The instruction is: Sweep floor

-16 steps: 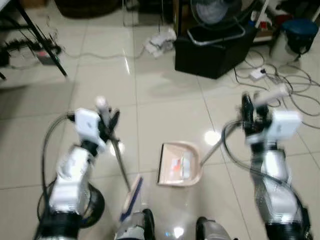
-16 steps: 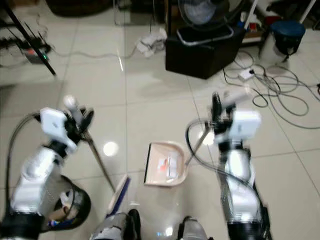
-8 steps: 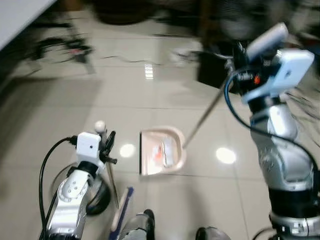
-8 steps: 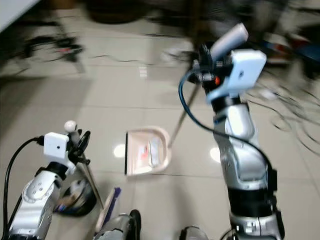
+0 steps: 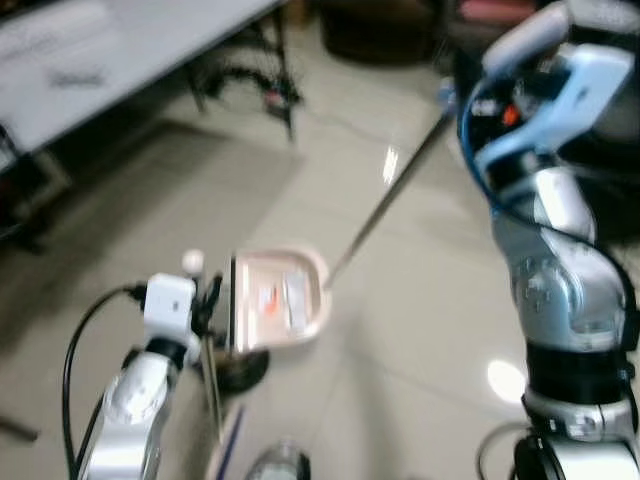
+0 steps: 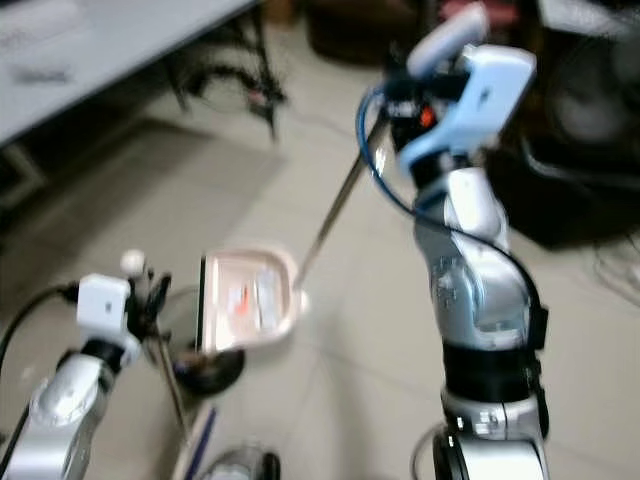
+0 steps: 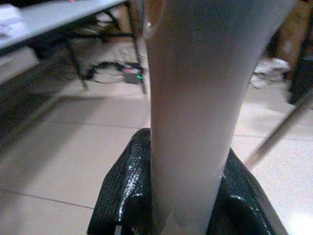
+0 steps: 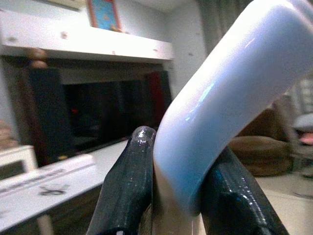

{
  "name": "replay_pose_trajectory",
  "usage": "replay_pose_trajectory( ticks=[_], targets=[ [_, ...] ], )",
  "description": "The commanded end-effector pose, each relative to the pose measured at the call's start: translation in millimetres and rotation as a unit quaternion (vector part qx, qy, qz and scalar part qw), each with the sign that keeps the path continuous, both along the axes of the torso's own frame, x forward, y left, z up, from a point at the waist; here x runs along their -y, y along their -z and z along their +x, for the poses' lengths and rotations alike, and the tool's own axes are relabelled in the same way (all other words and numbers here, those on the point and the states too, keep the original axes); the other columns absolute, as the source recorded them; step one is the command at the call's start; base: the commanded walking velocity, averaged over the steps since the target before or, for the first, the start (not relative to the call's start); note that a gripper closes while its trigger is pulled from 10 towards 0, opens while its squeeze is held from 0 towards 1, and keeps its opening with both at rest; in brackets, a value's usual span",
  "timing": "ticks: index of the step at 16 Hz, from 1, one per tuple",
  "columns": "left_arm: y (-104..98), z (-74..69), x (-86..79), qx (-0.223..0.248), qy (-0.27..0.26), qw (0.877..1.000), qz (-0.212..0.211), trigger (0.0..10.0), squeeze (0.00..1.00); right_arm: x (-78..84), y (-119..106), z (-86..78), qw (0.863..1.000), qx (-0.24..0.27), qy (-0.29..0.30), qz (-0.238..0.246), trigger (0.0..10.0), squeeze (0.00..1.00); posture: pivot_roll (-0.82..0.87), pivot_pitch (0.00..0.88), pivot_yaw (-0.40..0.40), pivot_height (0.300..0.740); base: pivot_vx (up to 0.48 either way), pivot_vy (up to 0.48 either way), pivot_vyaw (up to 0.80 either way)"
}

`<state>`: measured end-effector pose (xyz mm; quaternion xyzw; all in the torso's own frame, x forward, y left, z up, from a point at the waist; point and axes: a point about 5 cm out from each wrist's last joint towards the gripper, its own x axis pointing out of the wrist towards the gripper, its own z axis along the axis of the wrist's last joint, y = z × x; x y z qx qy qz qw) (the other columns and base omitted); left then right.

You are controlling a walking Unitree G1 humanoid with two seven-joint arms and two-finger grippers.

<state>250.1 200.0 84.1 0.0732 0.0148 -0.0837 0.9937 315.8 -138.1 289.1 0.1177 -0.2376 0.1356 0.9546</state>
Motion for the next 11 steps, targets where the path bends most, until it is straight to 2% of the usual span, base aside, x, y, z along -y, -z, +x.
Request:
replay_pose_trajectory(
  ticks=[1, 3, 6, 11],
  targets=[
    [-16.7, 3.8, 5.3, 0.032, 0.005, 0.999, 0.002, 10.0, 0.00, 2.4, -13.0, -2.7, 1.000, 0.024, 0.002, 0.019, 10.0, 0.00, 0.01, 0.040, 0.052, 0.740, 0.000, 0.000, 0.75],
    [-19.8, 4.7, 6.9, 0.037, 0.004, 0.999, 0.001, 10.0, 0.00, 2.3, -11.7, -1.7, 0.999, 0.021, 0.006, 0.024, 10.0, 0.00, 0.01, 0.041, 0.053, 0.740, 0.000, 0.000, 0.75],
    [-21.6, 5.2, 9.1, 0.035, 0.007, 0.999, 0.010, 10.0, 0.00, 7.4, -8.3, -0.2, 0.999, 0.013, 0.024, 0.035, 10.0, 0.00, 0.01, 0.045, 0.054, 0.740, 0.289, 0.000, 0.74],
    [-18.8, 2.0, 10.0, 0.026, 0.005, 1.000, 0.013, 10.0, 0.00, 15.2, -1.0, 0.5, 0.998, 0.001, 0.048, 0.042, 10.0, 0.00, 0.01, 0.049, 0.055, 0.740, 0.346, 0.000, 0.00]
  ],
)
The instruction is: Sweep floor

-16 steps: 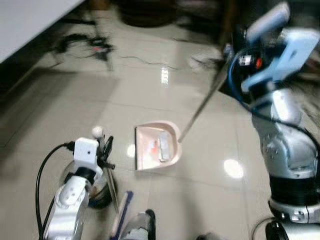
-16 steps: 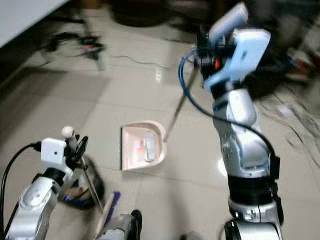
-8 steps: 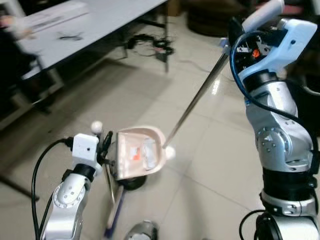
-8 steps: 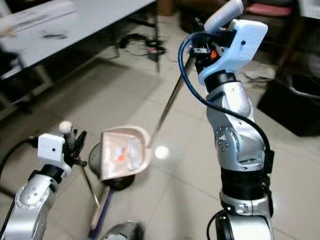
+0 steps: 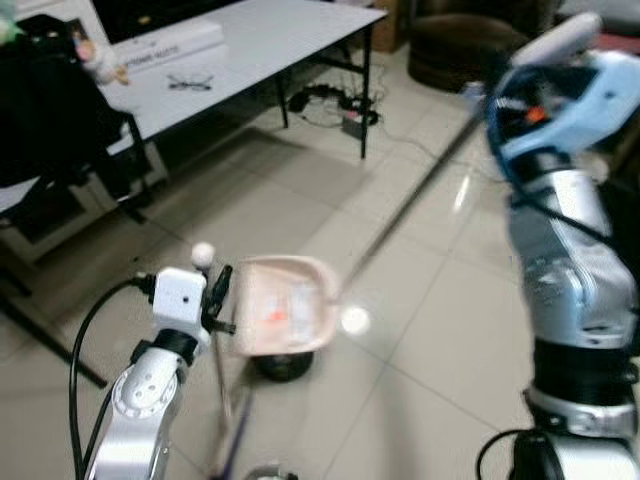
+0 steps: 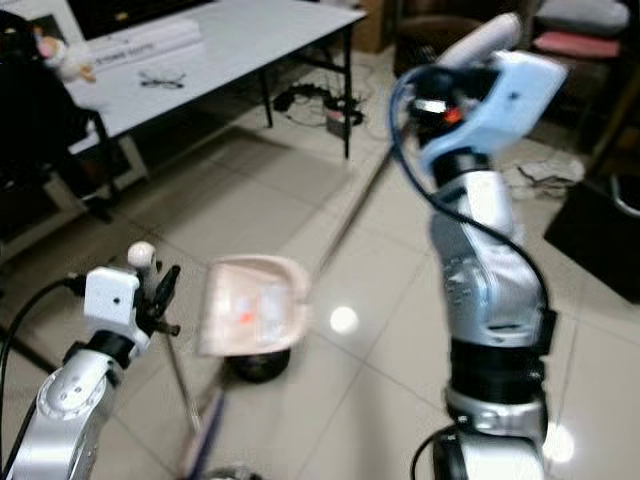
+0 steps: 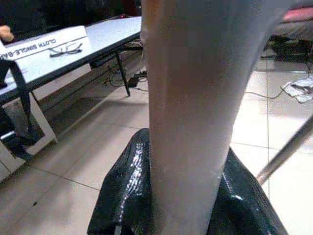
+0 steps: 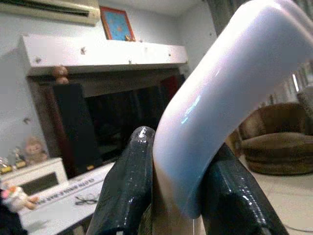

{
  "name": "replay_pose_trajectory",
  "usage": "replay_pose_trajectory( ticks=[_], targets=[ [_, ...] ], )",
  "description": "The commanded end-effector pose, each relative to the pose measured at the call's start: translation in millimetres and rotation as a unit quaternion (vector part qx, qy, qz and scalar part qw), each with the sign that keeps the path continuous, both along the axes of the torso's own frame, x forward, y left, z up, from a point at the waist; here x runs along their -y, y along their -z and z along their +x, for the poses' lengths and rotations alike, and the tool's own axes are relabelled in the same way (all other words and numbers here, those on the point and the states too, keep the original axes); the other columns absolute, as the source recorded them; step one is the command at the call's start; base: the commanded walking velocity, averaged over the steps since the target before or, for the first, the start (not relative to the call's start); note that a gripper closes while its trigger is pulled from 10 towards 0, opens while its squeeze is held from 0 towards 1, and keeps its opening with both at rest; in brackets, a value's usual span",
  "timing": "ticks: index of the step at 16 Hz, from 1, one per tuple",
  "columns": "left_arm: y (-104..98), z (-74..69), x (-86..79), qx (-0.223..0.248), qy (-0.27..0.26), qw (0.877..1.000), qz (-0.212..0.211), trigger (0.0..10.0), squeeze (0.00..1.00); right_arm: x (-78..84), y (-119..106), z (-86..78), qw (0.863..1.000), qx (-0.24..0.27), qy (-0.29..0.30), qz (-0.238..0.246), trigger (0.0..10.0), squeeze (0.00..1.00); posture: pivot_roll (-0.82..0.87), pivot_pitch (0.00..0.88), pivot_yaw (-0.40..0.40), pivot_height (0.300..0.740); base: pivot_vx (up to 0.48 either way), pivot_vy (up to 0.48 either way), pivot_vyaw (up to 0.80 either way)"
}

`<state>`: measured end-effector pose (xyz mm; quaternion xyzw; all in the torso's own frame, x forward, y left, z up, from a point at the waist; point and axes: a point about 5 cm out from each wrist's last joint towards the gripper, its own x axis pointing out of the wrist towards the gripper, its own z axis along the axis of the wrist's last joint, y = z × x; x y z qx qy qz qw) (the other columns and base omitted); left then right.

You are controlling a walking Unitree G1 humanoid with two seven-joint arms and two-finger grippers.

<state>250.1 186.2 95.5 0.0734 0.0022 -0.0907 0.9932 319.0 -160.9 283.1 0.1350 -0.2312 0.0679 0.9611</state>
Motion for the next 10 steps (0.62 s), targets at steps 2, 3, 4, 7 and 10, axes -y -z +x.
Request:
replay_pose_trajectory(
  ticks=[2, 3, 4, 7, 10],
  targets=[
    [-7.5, 3.4, -3.7, 0.012, -0.005, 1.000, 0.013, 10.0, 0.00, -10.4, -4.6, -2.2, 1.000, 0.016, -0.018, 0.002, 10.0, 0.00, 0.01, 0.049, 0.055, 0.740, 0.356, 0.000, 0.00],
    [-7.8, 3.6, -3.5, 0.012, -0.005, 1.000, 0.013, 10.0, 0.00, -12.1, -3.8, -2.1, 1.000, 0.015, -0.021, -0.004, 10.0, 0.00, 0.01, 0.049, 0.054, 0.740, 0.360, 0.000, 0.00],
    [-7.9, 3.6, -3.3, 0.011, -0.006, 1.000, 0.013, 10.0, 0.00, -12.8, -3.4, -2.0, 1.000, 0.014, -0.023, -0.004, 10.0, 0.00, 0.01, 0.049, 0.054, 0.740, 0.360, 0.000, 0.80],
    [-7.7, 2.5, -2.8, 0.009, -0.007, 1.000, 0.011, 10.0, 0.00, -12.5, -2.4, -1.9, 1.000, 0.012, -0.022, 0.000, 10.0, 0.00, 0.02, 0.052, 0.052, 0.740, 0.365, 0.000, 0.80],
    [-6.7, 2.1, -3.6, 0.006, -0.009, 1.000, 0.010, 10.0, 0.00, -7.2, -0.8, -1.3, 1.000, 0.010, -0.013, 0.014, 10.0, 0.00, 0.02, 0.052, 0.053, 0.740, 0.369, 0.000, 0.00]
  ],
)
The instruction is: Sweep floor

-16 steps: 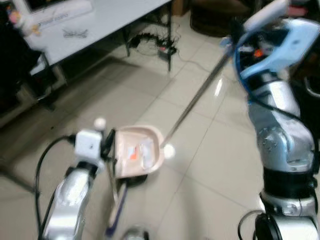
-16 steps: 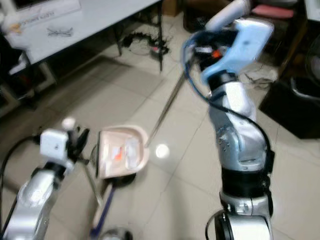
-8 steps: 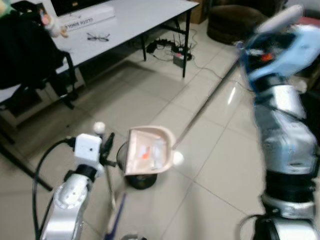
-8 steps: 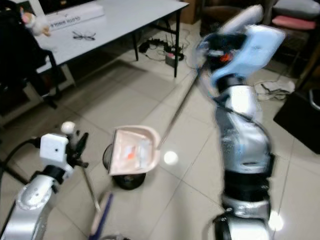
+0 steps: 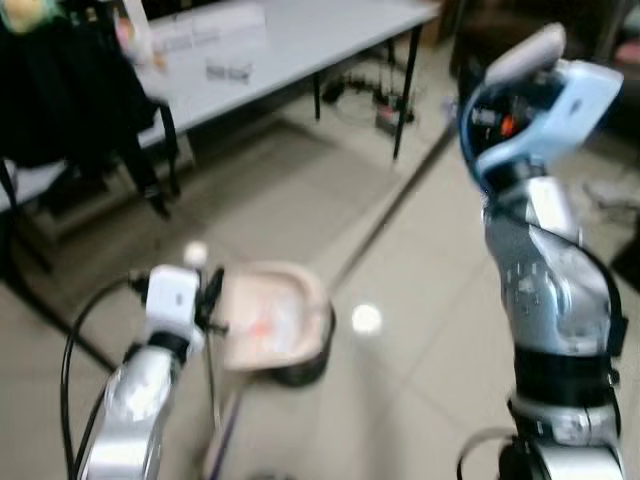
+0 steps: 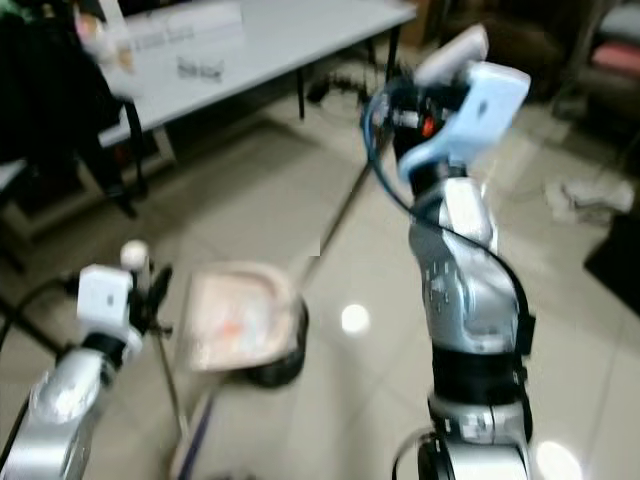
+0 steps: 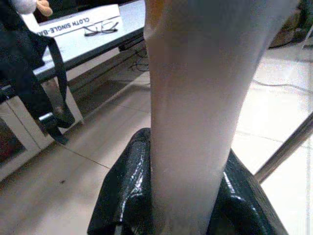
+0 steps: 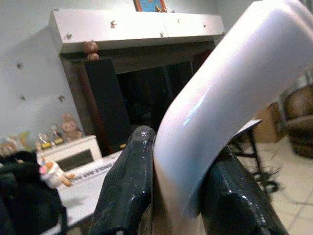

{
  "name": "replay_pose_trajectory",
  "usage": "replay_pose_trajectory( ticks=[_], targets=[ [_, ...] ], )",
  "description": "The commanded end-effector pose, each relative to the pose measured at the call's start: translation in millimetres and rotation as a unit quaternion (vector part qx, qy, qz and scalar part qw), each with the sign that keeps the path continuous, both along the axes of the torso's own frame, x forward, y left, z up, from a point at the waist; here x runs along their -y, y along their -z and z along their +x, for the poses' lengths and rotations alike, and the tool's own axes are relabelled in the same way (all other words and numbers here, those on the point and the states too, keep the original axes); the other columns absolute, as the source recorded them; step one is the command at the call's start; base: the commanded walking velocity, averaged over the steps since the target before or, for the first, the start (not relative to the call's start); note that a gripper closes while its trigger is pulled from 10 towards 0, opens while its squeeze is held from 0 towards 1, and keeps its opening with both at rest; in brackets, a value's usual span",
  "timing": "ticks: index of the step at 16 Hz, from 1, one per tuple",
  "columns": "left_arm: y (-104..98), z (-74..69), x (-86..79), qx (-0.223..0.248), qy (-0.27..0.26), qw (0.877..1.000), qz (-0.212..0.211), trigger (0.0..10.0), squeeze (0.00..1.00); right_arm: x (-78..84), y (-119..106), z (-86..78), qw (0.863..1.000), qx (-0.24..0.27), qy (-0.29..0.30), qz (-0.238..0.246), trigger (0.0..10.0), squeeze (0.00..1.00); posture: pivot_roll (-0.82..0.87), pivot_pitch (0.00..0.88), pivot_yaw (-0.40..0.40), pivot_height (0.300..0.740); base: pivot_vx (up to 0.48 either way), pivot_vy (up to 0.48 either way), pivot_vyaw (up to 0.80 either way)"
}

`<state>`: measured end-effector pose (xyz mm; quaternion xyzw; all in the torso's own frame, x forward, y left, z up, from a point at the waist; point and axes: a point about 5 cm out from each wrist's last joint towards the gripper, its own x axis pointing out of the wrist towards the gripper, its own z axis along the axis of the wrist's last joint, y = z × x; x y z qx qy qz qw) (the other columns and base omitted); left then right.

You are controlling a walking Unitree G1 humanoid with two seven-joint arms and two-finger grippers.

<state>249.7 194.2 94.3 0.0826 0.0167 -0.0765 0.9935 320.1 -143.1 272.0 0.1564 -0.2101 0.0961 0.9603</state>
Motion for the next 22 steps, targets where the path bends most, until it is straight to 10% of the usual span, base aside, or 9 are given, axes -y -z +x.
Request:
replay_pose_trajectory(
  ticks=[1, 9, 22],
  targets=[
    [-7.7, 2.7, 4.6, 0.017, 0.007, 1.000, -0.002, 10.0, 0.00, 12.3, -11.6, -2.3, 0.999, 0.027, 0.026, 0.005, 10.0, 0.00, 0.02, 0.052, 0.053, 0.740, 0.364, 0.000, 0.00],
    [-3.1, 3.8, 3.5, 0.006, 0.007, 1.000, -0.004, 10.0, 0.00, 16.8, -10.5, -2.3, 0.999, 0.033, 0.039, -0.005, 10.0, 0.00, 0.02, 0.052, 0.055, 0.740, 0.000, 0.000, 0.00],
    [0.7, 4.4, 4.5, -0.001, 0.007, 1.000, -0.005, 10.0, 0.00, -50.4, 5.3, -31.2, 0.942, 0.200, -0.080, -0.257, 10.0, 0.00, 0.02, 0.053, 0.055, 0.740, 0.000, 0.000, 0.00]
  ],
)
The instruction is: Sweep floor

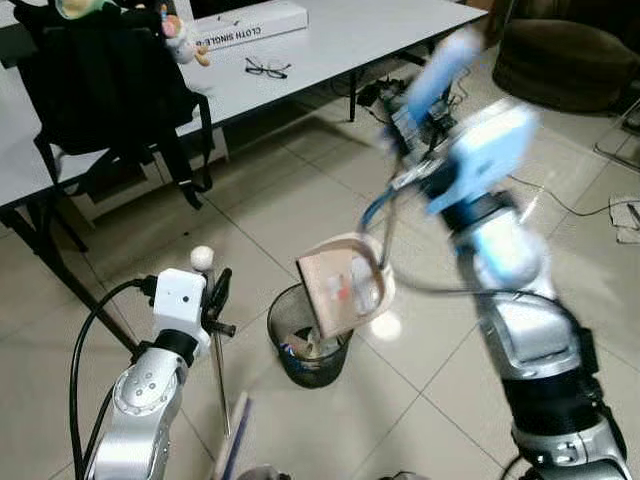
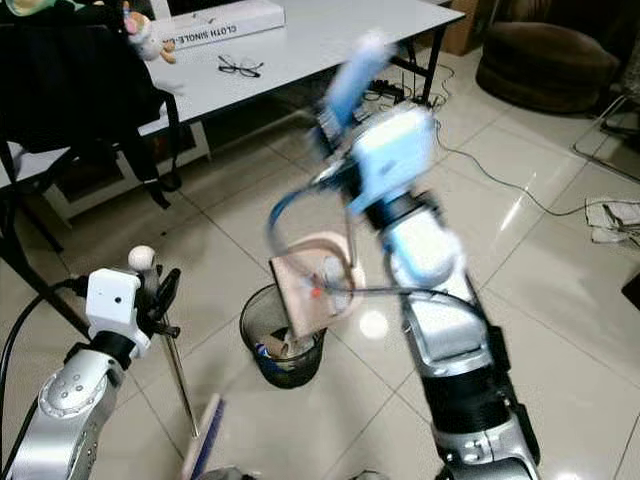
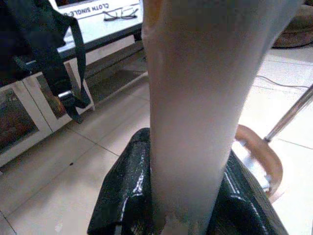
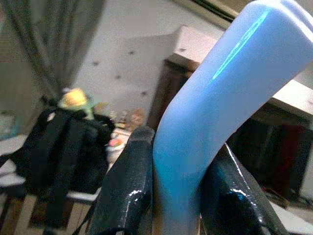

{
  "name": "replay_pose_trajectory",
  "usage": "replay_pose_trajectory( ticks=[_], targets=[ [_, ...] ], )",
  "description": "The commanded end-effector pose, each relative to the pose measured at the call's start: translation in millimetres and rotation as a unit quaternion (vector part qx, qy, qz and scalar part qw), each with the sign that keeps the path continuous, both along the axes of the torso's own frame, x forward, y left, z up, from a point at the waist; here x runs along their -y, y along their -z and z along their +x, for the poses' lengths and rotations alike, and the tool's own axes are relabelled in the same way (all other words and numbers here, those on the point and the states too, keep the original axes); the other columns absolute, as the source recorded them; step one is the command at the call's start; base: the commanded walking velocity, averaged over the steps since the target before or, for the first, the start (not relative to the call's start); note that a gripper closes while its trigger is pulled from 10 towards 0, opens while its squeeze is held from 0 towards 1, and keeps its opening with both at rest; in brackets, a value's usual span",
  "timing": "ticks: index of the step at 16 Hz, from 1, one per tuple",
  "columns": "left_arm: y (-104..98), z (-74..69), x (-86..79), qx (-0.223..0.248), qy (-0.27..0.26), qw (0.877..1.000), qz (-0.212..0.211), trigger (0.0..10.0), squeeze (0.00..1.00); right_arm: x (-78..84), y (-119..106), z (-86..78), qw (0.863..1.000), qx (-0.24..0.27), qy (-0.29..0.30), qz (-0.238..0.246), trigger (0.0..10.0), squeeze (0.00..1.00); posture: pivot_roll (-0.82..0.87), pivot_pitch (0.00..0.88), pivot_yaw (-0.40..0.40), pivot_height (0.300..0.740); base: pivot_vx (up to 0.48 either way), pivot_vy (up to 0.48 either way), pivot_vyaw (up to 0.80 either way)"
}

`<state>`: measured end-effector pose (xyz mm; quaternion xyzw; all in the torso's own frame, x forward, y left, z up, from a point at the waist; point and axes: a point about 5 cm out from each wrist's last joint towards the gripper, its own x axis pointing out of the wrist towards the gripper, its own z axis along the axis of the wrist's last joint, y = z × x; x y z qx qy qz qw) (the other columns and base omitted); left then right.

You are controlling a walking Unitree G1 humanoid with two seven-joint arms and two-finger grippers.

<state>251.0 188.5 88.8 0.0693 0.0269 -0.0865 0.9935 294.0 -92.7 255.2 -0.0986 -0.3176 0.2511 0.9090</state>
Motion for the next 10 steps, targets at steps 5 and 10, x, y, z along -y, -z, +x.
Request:
replay_pose_trajectory(
  ticks=[5, 10],
  targets=[
    [-3.8, 2.9, -0.3, 0.010, -0.001, 1.000, 0.007, 10.0, 0.00, -24.9, 14.0, -18.3, 0.995, 0.042, -0.064, -0.062, 10.0, 0.00, 0.01, 0.048, 0.054, 0.740, 0.000, 0.000, 0.00],
    [-2.9, 3.7, 2.5, 0.011, 0.003, 1.000, 0.007, 10.0, 0.00, -33.9, 23.2, -26.6, 0.990, 0.066, -0.091, -0.088, 10.0, 0.00, 0.01, 0.037, 0.049, 0.740, 0.000, 0.000, 0.00]
  ],
)
